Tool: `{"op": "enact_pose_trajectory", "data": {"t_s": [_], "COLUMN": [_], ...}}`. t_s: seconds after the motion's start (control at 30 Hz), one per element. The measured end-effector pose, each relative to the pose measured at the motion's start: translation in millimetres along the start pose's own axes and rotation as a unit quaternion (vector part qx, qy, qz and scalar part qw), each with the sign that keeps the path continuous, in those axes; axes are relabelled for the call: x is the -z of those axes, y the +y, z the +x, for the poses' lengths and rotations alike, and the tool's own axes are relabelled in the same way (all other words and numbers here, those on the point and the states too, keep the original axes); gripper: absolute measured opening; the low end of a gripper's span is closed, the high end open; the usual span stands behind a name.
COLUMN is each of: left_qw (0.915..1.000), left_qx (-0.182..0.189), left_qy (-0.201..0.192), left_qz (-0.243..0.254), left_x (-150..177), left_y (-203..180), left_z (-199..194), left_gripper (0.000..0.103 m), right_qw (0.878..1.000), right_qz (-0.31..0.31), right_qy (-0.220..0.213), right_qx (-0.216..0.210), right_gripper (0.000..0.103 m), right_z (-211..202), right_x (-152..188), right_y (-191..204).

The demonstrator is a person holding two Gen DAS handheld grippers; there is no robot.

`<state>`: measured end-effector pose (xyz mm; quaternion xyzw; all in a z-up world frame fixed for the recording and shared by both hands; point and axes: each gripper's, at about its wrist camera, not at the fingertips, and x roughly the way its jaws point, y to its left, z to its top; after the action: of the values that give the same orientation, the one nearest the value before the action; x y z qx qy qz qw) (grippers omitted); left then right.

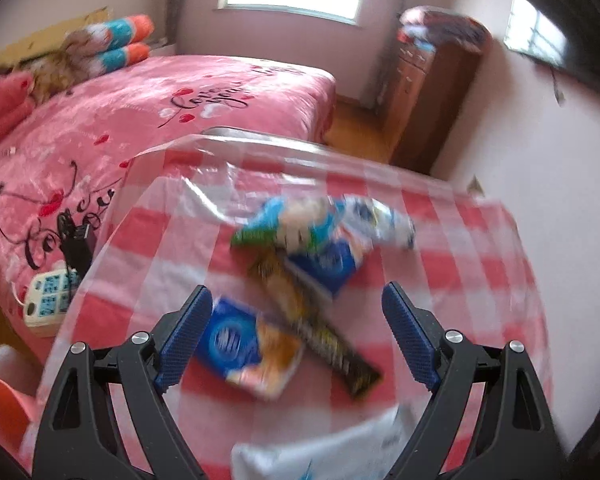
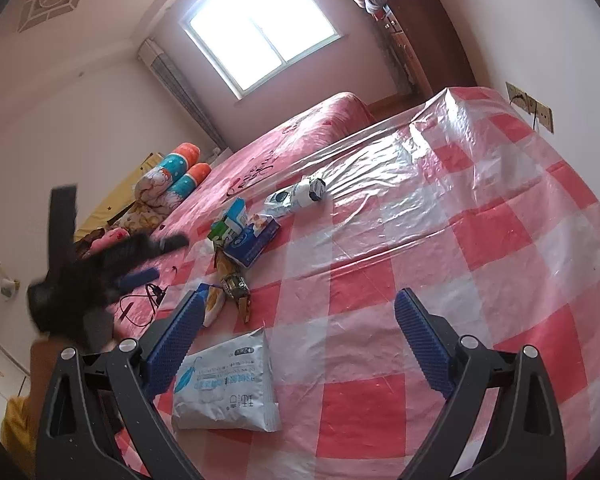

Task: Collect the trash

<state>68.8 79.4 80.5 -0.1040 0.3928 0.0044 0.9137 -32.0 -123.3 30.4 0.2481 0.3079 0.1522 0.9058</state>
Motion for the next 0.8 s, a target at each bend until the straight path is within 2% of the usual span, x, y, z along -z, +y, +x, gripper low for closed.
{"op": "enact_pose_trajectory", "data": {"t_s": [0.1,0.3,0.37,0.6,0.73,0.8], "left_qw": [0.9986,0.9917,0.9912,0.9907,0.9874,0.9895], "left_qx": [-0.001,-0.037,-0.027,-0.061,-0.054,-0.054], "left_qy": [-0.001,0.044,0.048,0.054,0.087,0.082], "left_qz": [-0.052,-0.115,-0.121,-0.109,-0.121,-0.106], "left_x": [-21,-50,-55,-72,-67,-64], "left_y": [11,23,23,14,20,16], "left_z": [21,83,94,116,138,138], "left_gripper": [0.087,0.087,0.087,0.088,0.089,0.089], "right_qw": [1.000,1.000,1.000,0.999,0.999,0.999], "right_qz": [0.005,0.022,0.026,0.037,0.037,0.037], "right_qy": [0.004,0.010,0.010,0.014,0.018,0.019], "right_qx": [-0.001,-0.006,-0.007,-0.009,-0.011,-0.011], "right_gripper": [0.095,0.095,0.095,0.095,0.095,0.095], "right_z": [3,5,5,6,9,10], "right_x": [-1,-3,-4,-5,-6,-6], "right_y": [-4,-14,-17,-25,-25,-25]}}
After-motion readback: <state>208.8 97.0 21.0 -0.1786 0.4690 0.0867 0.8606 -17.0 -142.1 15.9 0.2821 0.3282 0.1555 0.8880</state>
